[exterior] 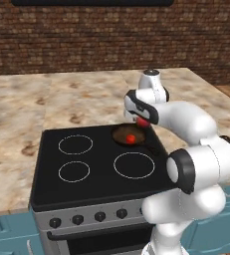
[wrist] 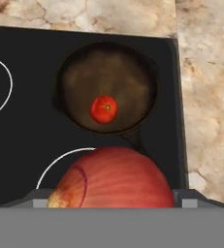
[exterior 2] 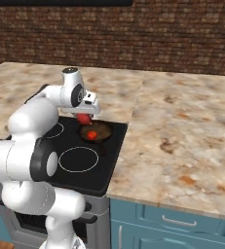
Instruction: Place the pan on the rear right burner on the stove. Then place the tomato and the onion in the pan and turn on the rear right burner.
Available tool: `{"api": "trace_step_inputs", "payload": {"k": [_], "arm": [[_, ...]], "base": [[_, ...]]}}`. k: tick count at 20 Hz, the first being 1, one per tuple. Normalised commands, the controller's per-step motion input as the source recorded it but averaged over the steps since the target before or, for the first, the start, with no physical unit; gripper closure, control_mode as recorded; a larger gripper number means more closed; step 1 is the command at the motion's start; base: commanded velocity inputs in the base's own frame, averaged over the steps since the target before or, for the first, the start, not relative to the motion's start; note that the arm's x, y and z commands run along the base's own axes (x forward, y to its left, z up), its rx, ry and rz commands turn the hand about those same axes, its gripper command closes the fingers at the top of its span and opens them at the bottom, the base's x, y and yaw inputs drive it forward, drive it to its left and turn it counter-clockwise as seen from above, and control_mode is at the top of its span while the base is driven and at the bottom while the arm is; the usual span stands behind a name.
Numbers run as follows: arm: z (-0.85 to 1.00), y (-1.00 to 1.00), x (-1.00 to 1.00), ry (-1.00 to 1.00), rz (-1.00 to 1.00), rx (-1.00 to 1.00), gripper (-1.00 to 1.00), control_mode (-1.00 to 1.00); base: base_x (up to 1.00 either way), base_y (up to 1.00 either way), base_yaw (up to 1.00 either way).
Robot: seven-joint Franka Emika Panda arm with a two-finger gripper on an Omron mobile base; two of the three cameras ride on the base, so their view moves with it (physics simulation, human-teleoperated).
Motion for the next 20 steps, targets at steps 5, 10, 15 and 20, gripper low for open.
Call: {"api": "trace_step_inputs", "payload": {"k": [5, 10, 15, 20], "arm": [[-0.24, 0.0, 0.51, 0.03, 0.0, 0.0, 1.0, -1.0], [-0.36, 0.0, 0.39, 0.05, 0.0, 0.02, 1.0, -1.0], [-0.34, 0.0, 0.36, 0.03, 0.0, 0.02, 1.0, -1.0], [-0.36, 0.0, 0.21, 0.0, -0.02, 0.0, 1.0, -1.0]], "base": [[0.0, 0.0, 0.0], [0.0, 0.0, 0.0], [0.0, 0.0, 0.0], [0.0, 0.0, 0.0]]}}
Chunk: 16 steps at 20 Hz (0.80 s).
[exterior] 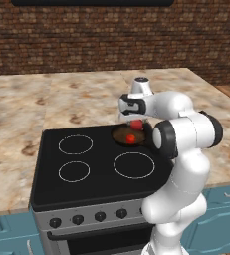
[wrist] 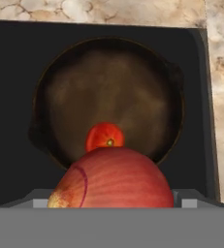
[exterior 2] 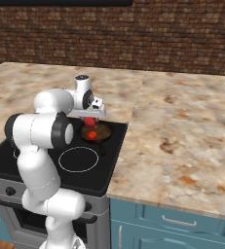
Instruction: Place the pan on the rear right burner on the stove. Then place the tomato and the onion in the pan and turn on the rear right burner.
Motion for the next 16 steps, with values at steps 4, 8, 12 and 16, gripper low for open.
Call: {"api": "trace_step_inputs", "payload": {"k": [4, 8, 12, 16], "arm": [[-0.33, 0.0, 0.21, 0.0, -0.02, 0.0, 1.0, -1.0], [-0.25, 0.0, 0.09, 0.0, -0.02, 0.0, 1.0, -1.0], [-0.09, 0.0, 0.08, -0.01, -0.01, 0.0, 1.0, -1.0], [-0.04, 0.0, 0.17, -0.05, -0.02, 0.0, 1.0, -1.0]], "base": [[0.0, 0.0, 0.0], [0.0, 0.0, 0.0], [0.0, 0.0, 0.0], [0.0, 0.0, 0.0]]}}
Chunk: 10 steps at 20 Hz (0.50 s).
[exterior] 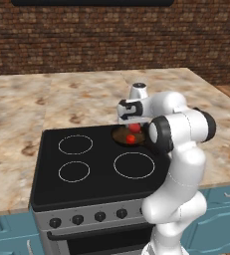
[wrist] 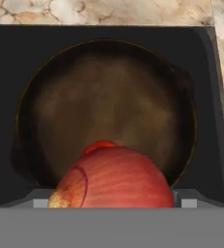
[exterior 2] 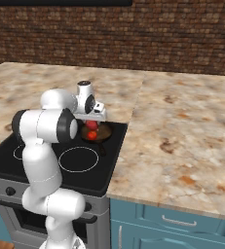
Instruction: Place the pan on the rear right burner on the stove. Then place the tomato and the onion in the pan and turn on the rear right burner.
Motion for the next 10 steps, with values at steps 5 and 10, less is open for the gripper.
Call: {"api": "trace_step_inputs", "payload": {"k": [5, 10], "arm": [[-0.07, 0.0, 0.27, -0.02, -0.01, 0.0, 1.0, -1.0], [-0.15, 0.0, 0.3, 0.0, -0.01, 0.0, 1.0, -1.0]], "base": [[0.0, 0.0, 0.0], [0.0, 0.0, 0.0]]}}
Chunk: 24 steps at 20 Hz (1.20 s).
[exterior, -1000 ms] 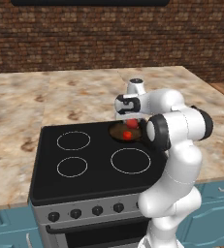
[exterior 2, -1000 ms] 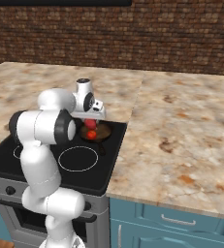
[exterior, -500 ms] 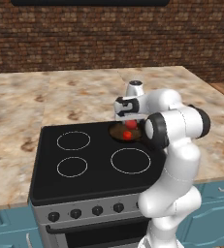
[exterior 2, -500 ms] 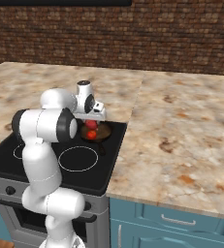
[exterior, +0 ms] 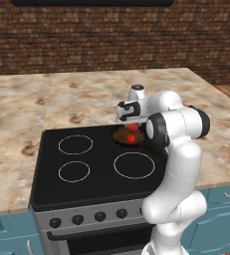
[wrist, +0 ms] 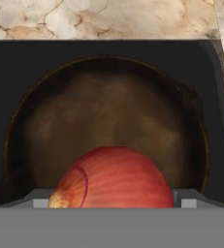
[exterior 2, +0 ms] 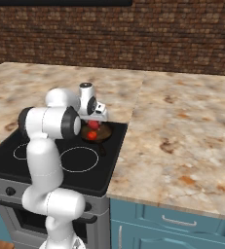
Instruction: Place the pan on the rear right burner on the stove. Then place the tomato and the onion in the pan and turn on the rear right burner.
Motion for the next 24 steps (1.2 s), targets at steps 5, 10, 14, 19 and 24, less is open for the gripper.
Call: {"api": "trace_step_inputs", "payload": {"k": [5, 10, 14, 19, 24], "arm": [[-0.12, 0.0, 0.12, 0.0, 0.0, 0.0, 1.0, -1.0], [-0.17, 0.0, 0.0, 0.0, 0.0, 0.0, 1.0, -1.0], [-0.15, 0.0, 0.0, 0.0, 0.0, 0.0, 1.0, -1.0], [-0.08, 0.01, 0.0, -0.01, 0.0, 0.0, -1.0, -1.0], [0.0, 0.0, 0.0, -0.04, 0.0, 0.0, -1.0, -1.0]], "base": [[0.0, 0.0, 0.0], [0.0, 0.0, 0.0], [0.0, 0.0, 0.0], [0.0, 0.0, 0.0], [0.0, 0.0, 0.0]]}}
